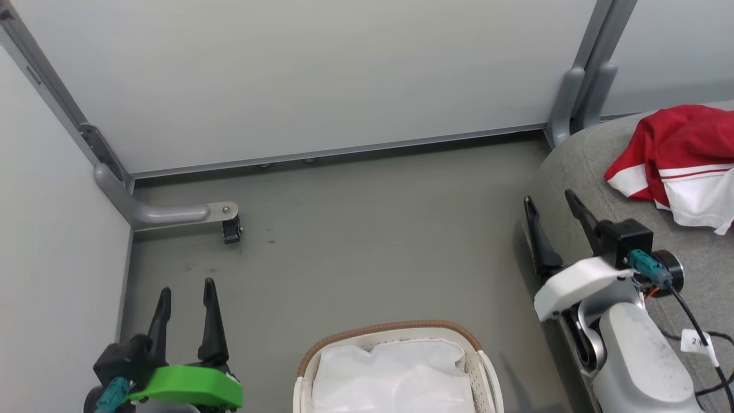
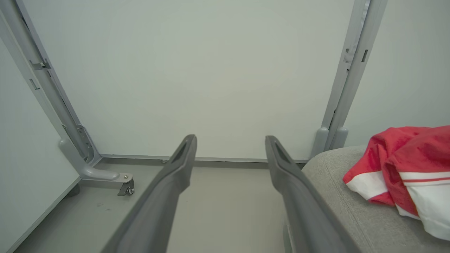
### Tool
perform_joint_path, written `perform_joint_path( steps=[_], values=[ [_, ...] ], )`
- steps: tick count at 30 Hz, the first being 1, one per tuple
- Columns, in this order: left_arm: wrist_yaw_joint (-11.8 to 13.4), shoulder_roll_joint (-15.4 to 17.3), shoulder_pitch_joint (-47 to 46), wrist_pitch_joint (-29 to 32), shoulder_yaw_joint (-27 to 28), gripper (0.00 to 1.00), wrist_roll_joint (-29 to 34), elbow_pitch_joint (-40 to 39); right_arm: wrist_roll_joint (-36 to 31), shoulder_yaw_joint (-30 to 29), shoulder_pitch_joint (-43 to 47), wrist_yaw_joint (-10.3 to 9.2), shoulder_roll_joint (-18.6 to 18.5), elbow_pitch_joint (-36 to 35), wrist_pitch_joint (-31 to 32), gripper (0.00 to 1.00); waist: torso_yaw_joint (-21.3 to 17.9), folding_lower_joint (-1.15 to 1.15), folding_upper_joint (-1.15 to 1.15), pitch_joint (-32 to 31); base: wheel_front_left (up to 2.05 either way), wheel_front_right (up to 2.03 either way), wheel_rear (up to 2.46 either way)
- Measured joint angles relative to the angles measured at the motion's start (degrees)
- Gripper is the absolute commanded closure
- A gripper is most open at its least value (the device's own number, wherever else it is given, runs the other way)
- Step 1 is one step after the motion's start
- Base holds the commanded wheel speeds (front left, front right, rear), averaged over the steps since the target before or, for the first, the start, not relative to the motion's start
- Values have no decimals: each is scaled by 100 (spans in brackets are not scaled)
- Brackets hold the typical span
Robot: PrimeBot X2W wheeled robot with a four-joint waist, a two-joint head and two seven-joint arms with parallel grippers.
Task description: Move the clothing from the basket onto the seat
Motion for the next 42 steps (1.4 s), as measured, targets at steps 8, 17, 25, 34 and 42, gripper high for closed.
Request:
perform_joint_path(
  steps=[8, 17, 25, 34, 42],
  values=[
    [-1, -3, 403, 0, -119, 0, -83, 138, 183, 102, 806, 0, -4, -343, 0, 0, 70, 0, 0, -249, 0, 0, 0],
    [54, -5, 501, 0, -226, 0, -113, 326, 409, 83, 1177, 0, -5, -482, 0, 0, 18, 0, 0, -454, 0, 0, 0],
    [53, -5, 500, -1, -252, 0, -112, 393, 525, 178, 1261, 0, -3, -487, 0, 0, 6, 0, 0, -499, 0, 0, 0],
    [53, -5, 496, -1, -287, 0, -97, 444, 536, 245, 1272, 0, -3, -475, 0, 0, 28, 0, 0, -484, 0, 0, 0],
    [51, -5, 493, 0, -275, 0, -75, 439, 541, 250, 1272, 0, -3, -454, 0, 0, 39, 0, 0, -466, 0, 0, 0]
  ],
)
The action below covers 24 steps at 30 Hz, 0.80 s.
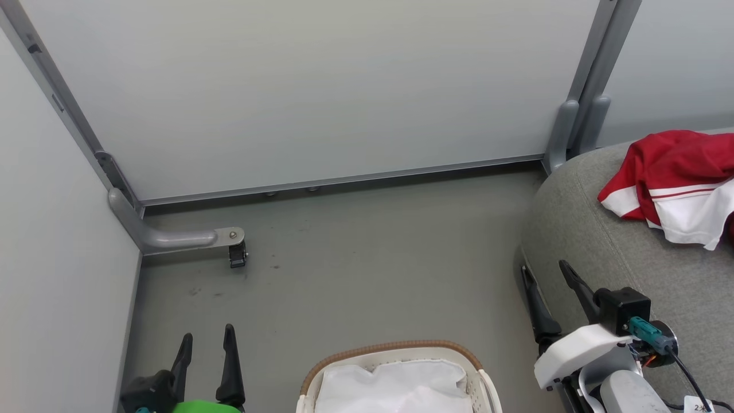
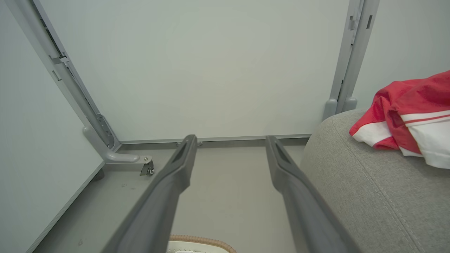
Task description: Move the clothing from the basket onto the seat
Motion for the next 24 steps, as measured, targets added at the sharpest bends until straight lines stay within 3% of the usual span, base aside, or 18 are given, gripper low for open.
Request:
perform_joint_path(
  steps=[2, 3, 9, 24],
  values=[
    [-26, 0, 0, 0, 10, 0, 2, -21, 0, 0, 0, 0, 0, 2, -1, 0, -2, 0, 0, 1, 0, 0, 0],
    [-25, -1, 3, 0, 11, 100, 2, 0, 0, 1, 6, 0, 4, 26, 0, 100, -3, 0, 0, 1, 0, 0, 0],
    [-25, -9, 25, 73, 19, 100, -146, 213, 168, -23, 198, 0, 43, 246, 93, 100, -5, 0, 0, 6, 0, 0, 0],
    [-108, -10, -8, 483, 272, 100, -1510, 99, 1741, -213, 198, 0, 41, 13, 485, 100, -19, 0, 0, 33, 0, 0, 0]
  ],
)
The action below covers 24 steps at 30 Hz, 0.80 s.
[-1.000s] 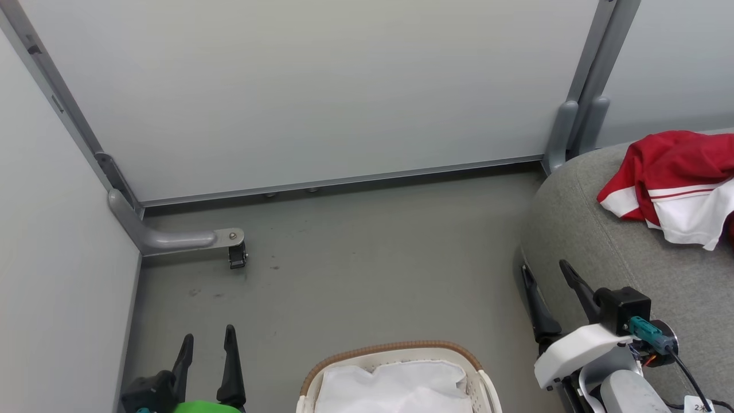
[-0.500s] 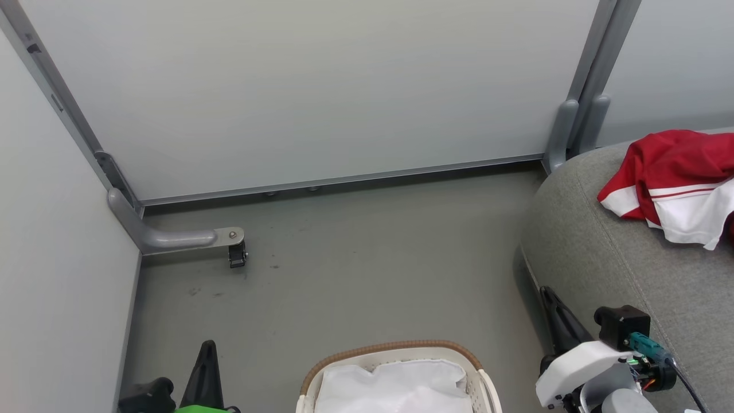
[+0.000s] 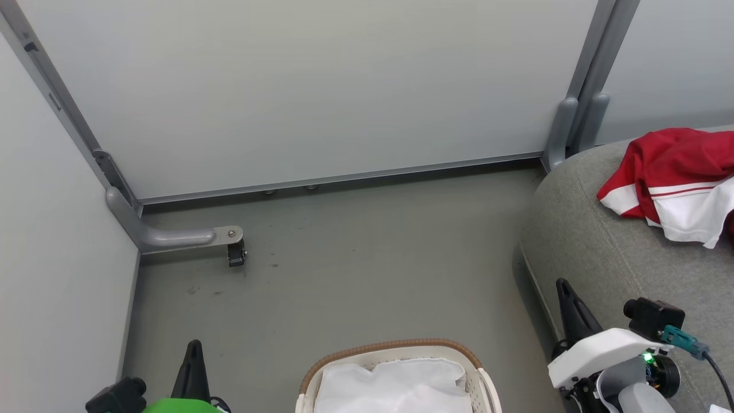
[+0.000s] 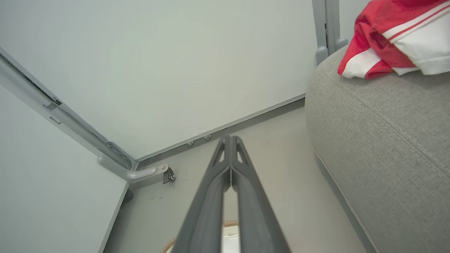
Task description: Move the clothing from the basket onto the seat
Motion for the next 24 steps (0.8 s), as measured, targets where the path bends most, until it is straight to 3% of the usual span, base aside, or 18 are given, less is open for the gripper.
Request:
perform_joint_path(
  steps=[24],
  values=[
    [-114, -2, -268, 521, 322, 100, -1747, -165, 1981, -265, 21, 0, -4, -298, 524, 100, -23, 0, 0, 42, 0, 0, 0]
  ],
)
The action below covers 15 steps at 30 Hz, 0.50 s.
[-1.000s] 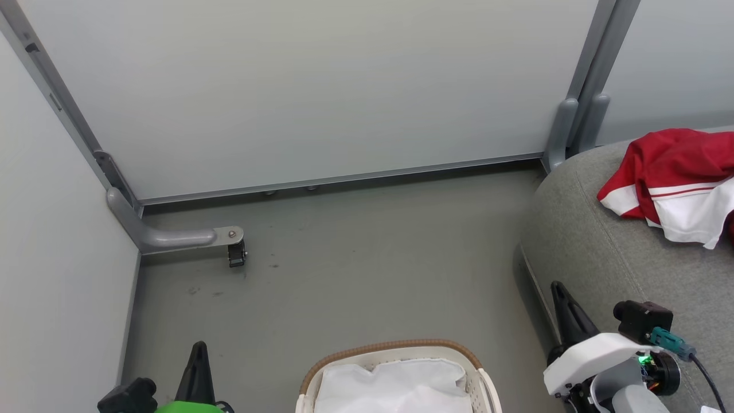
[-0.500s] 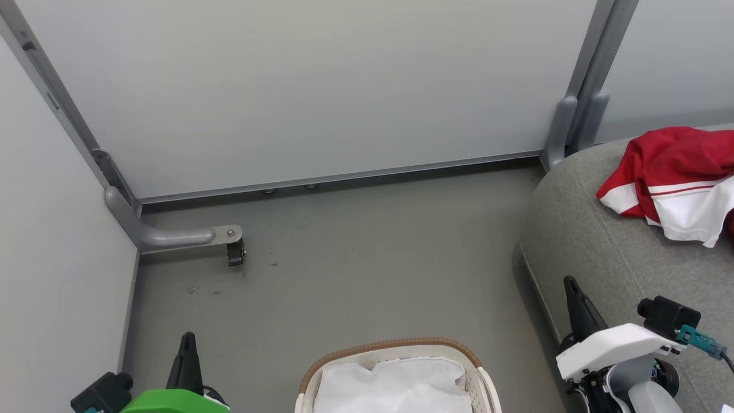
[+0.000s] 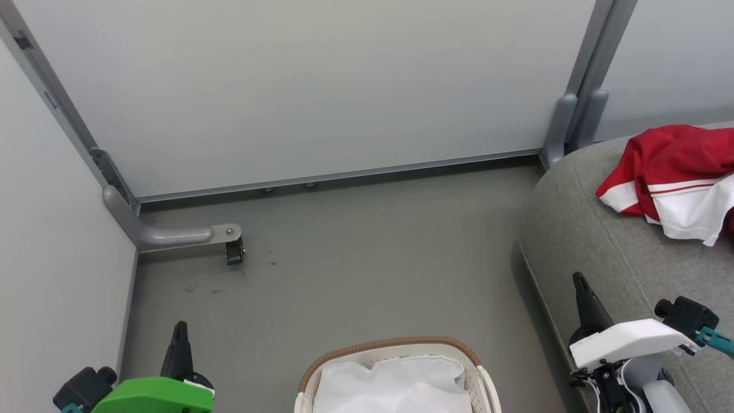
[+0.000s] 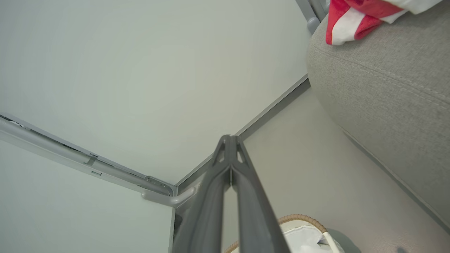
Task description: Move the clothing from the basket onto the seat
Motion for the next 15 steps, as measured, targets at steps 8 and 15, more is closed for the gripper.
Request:
perform_joint_path(
  steps=[8, 15],
  values=[
    [-30, 0, -83, 155, 82, 100, -495, -63, 568, -71, 29, 0, -2, -87, 148, 100, -8, 0, 0, 14, 0, 0, 0],
    [-63, 0, -144, 279, 163, 100, -886, -92, 1007, -130, 31, 0, -5, -155, 261, 100, -14, 0, 0, 26, 0, 0, 0]
  ],
)
